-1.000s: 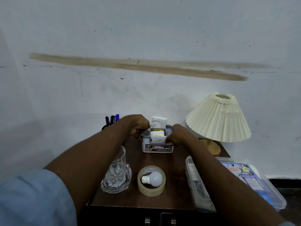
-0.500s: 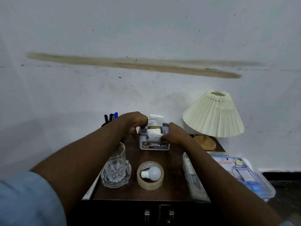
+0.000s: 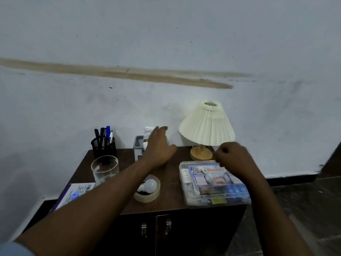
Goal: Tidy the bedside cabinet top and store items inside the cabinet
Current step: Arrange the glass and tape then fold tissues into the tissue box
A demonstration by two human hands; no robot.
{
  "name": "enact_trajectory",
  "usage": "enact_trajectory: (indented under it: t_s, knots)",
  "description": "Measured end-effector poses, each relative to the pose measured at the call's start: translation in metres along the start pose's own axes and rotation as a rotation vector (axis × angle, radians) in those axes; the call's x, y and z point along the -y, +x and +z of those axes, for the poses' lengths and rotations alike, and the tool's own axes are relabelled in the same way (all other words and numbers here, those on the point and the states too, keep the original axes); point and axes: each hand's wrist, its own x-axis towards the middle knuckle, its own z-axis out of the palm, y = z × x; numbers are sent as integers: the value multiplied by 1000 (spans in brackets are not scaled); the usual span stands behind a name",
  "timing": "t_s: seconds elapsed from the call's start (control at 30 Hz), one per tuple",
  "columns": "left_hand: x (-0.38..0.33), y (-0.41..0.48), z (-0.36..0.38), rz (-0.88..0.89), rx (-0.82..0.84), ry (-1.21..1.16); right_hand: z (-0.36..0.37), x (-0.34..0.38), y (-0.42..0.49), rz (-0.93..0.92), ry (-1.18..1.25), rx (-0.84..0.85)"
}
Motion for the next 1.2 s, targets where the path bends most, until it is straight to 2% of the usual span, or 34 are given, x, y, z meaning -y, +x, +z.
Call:
enact_trajectory:
  t_s: [0.07,0.13,0.17,0.23,0.3,0.43,0.6,0.73,0.83,1.2]
  knots:
    - [-10,4,12,36,4,-214,-12,-15,10,116,331,-282]
    - [-20,14,27,-88,-46,-316,-19,-20,28,120,528,-380]
    - [-23,20,36,-156,-76,-318,-21,-20,39,86,532,-339]
    - [-24,33,54,-257,-80,-297,-20,-17,59,-29,369,-184]
    - [-20,44,67,-302,8,-217,-14,-9,77,-127,194,-74]
    - [-7,65,89,-160,192,-101,5,-7,98,-128,-3,36]
    - [7,91,121,-122,428,-125,19,-22,109,-146,4,-4]
    - [10,103,147,22,548,-64,25,-26,112,-163,6,-41]
    - [14,110,158,86,550,-29,26,-26,111,-167,10,-58]
    - [28,117,151,129,567,-37,29,-19,107,-144,36,-66]
